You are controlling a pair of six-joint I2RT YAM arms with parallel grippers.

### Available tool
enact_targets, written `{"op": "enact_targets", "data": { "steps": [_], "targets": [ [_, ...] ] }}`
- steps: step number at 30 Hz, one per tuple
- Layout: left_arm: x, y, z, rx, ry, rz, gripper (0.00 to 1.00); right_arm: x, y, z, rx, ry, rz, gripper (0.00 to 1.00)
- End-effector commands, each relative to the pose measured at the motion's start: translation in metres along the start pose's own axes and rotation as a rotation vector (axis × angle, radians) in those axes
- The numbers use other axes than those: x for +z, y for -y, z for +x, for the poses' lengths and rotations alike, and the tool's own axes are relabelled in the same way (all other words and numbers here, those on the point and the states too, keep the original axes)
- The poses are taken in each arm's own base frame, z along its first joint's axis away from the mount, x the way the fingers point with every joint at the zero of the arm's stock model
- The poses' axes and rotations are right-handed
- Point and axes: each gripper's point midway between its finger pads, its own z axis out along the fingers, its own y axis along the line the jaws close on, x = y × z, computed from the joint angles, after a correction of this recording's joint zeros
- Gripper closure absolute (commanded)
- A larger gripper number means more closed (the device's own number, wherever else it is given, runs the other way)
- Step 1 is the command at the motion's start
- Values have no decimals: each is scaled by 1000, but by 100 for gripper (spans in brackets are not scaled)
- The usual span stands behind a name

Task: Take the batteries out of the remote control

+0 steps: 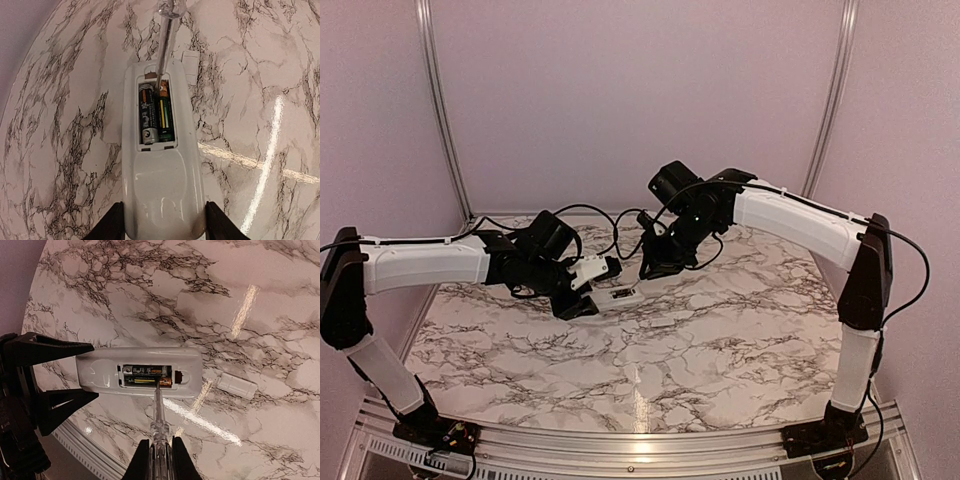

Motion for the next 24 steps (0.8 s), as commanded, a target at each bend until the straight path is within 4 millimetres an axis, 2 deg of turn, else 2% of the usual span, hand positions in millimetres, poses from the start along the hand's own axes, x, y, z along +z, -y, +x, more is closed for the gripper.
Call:
{"op": "enact_targets", "data": {
  "steps": [1, 7, 14, 19, 24],
  "targets": [
    [-21, -9, -33, -16, 129, -38, 90, 1, 4, 2, 34, 5, 32, 100],
    [-26, -11, -39, -31, 161, -54, 90, 2, 7, 4, 51, 3, 41, 100],
    [-30, -8, -42, -56, 194, -43, 91, -6, -4, -8, 65, 78, -17, 100],
    [-31, -1, -45, -106, 238, -4, 91, -21, -16, -19, 74, 184, -94, 100],
    [-21, 7, -32, -145, 216, 23, 91, -50, -28, -36, 60, 310, -148, 100]
  ]
}}
